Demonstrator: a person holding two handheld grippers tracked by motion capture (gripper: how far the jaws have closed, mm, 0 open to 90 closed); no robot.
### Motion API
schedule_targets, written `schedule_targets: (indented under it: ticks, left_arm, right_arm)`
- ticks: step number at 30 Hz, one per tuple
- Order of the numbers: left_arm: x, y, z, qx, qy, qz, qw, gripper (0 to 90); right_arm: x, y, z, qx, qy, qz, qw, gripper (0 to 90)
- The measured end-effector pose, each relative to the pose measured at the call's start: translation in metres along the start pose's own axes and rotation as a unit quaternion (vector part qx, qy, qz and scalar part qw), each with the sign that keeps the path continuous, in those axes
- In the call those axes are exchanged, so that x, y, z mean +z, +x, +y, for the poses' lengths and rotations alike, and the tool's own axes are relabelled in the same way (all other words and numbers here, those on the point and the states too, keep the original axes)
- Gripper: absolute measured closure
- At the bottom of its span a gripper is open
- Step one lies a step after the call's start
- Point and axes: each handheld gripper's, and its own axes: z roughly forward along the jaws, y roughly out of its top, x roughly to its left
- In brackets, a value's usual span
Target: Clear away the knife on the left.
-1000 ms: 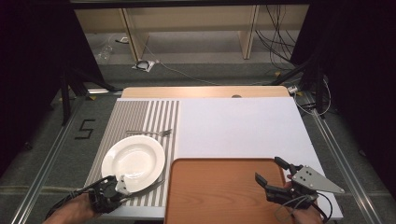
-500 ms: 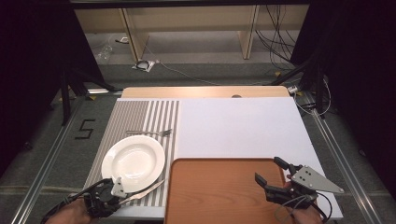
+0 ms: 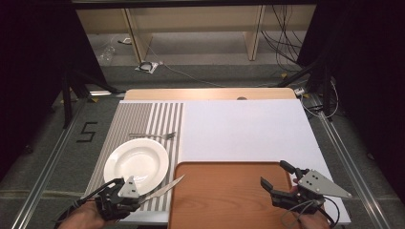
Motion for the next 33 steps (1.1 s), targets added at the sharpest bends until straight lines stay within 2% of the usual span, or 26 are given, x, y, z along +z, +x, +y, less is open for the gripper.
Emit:
schedule_targets:
  ticks: [4,7,11,16,25,33]
  left_arm:
    - [0.006,0.001,0.006,-0.02,-0.014,-0.016,0.9996,79.1]
    - [0.009,0.0,0.011,-0.028,-0.022,-0.018,0.9992,79.1]
    - [0.009,-0.001,0.02,-0.045,-0.043,-0.03,0.9976,79.1]
    - [0.012,-0.001,0.031,-0.053,-0.063,-0.034,0.996,79.1]
    - [0.023,-0.003,0.05,-0.063,-0.072,-0.042,0.9946,79.1]
    - [0.023,-0.01,0.06,-0.076,-0.072,-0.04,0.9937,79.1]
  right_arm:
    - [0.0,0.0,0.0,0.0,0.001,0.0,1.0,17.6]
    - [0.0,0.0,0.0,0.0,0.001,0.001,1.0,17.6]
    - [0.0,0.0,0.0,-0.001,-0.001,0.002,1.0,17.6]
    - [0.0,0.001,0.0,0.0,-0.001,0.002,1.0,17.6]
    - [0.0,0.0,0.0,0.001,-0.004,0.002,1.0,17.6]
    - [-0.001,-0.001,0.0,0.003,-0.002,0.001,1.0,17.6]
